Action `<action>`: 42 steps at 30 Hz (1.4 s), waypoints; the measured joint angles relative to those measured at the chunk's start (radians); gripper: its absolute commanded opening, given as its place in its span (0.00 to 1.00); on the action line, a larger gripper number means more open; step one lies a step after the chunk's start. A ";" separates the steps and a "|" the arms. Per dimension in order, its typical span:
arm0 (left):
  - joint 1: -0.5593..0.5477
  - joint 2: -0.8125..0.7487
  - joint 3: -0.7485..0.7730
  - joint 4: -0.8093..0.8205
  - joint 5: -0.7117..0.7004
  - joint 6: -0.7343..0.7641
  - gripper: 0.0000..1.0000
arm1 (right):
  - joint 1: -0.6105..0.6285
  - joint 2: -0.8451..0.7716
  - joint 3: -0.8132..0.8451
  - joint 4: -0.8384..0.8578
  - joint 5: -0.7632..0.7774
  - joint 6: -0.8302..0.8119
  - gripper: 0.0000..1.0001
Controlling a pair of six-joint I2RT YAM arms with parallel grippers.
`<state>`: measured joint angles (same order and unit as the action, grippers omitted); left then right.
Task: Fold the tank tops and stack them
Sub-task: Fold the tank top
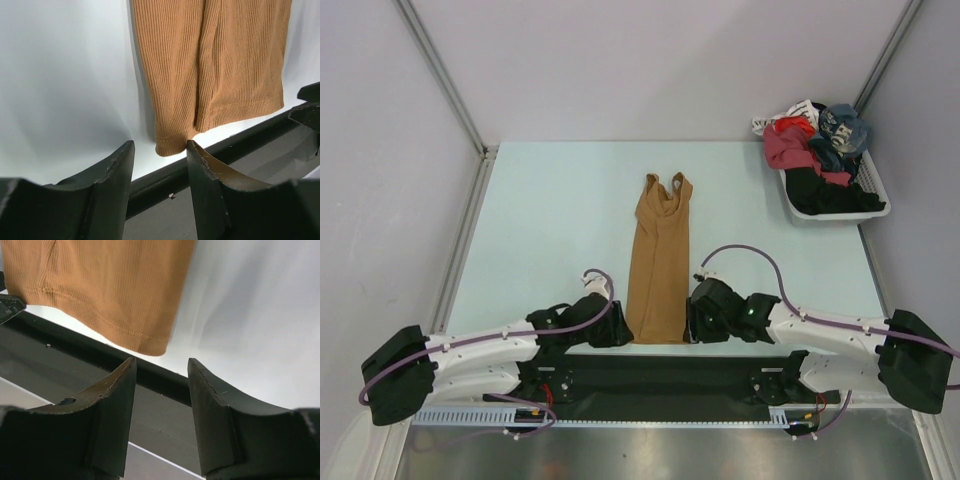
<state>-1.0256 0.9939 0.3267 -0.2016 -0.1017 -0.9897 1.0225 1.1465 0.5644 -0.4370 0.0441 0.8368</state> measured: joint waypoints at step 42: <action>-0.019 0.140 0.069 0.017 0.008 0.005 0.22 | 0.015 0.061 -0.050 0.126 0.017 0.093 0.36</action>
<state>-1.0447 1.1339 0.3954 -0.1844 -0.0933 -0.9844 1.0374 1.2079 0.5148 -0.3115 0.0608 0.9302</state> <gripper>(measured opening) 0.321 0.418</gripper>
